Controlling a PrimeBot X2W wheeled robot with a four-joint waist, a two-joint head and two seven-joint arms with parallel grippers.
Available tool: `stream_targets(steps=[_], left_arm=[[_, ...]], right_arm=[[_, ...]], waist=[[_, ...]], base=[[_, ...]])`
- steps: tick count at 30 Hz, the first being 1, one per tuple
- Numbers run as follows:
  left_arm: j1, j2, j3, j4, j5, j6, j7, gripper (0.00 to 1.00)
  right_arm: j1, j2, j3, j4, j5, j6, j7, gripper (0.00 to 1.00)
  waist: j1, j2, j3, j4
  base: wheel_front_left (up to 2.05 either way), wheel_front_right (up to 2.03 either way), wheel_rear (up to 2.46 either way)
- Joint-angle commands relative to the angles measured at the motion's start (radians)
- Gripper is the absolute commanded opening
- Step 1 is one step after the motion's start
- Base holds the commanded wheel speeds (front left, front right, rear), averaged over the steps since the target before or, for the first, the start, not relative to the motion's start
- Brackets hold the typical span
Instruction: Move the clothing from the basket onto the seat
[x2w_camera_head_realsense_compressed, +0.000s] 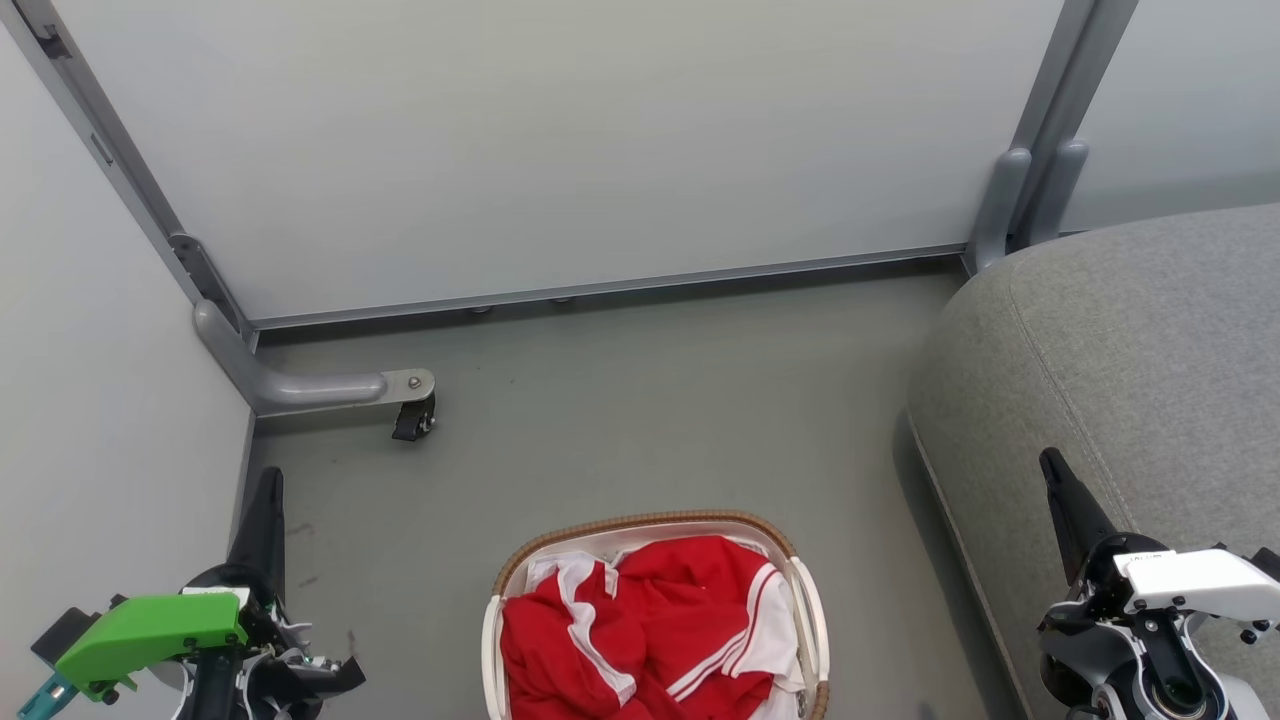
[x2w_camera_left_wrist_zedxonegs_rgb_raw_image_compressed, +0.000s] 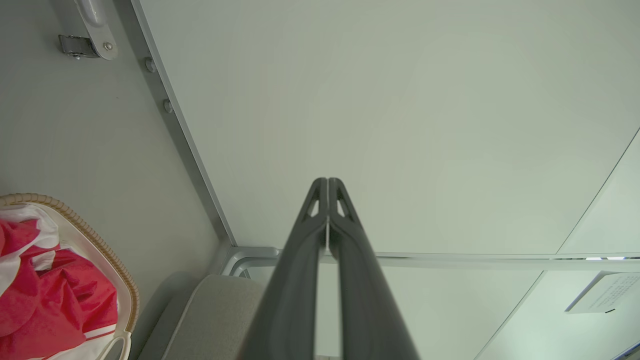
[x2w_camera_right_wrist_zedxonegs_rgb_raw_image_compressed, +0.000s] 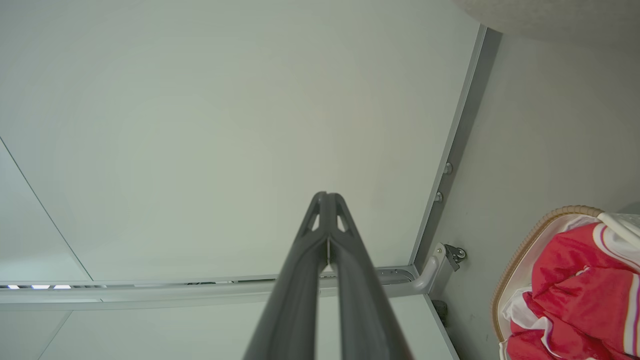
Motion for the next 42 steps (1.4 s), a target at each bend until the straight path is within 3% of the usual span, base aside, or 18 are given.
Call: stream_targets(steps=[1, 42], left_arm=[[-0.013, 0.009, 0.002, 0.000, -0.001, -0.007, 0.001, 0.00], [-0.013, 0.009, 0.002, 0.000, -0.001, -0.007, 0.001, 0.00]], right_arm=[[-0.009, -0.006, -0.002, 0.001, 0.001, 0.003, 0.002, 0.00], [-0.009, -0.006, -0.002, 0.001, 0.001, 0.003, 0.002, 0.00]], waist=[[0.0000, 0.0000, 0.000, 0.000], [0.0000, 0.0000, 0.000, 0.000]], base=[[0.00, 0.00, 0.00], [0.00, 0.00, 0.00]])
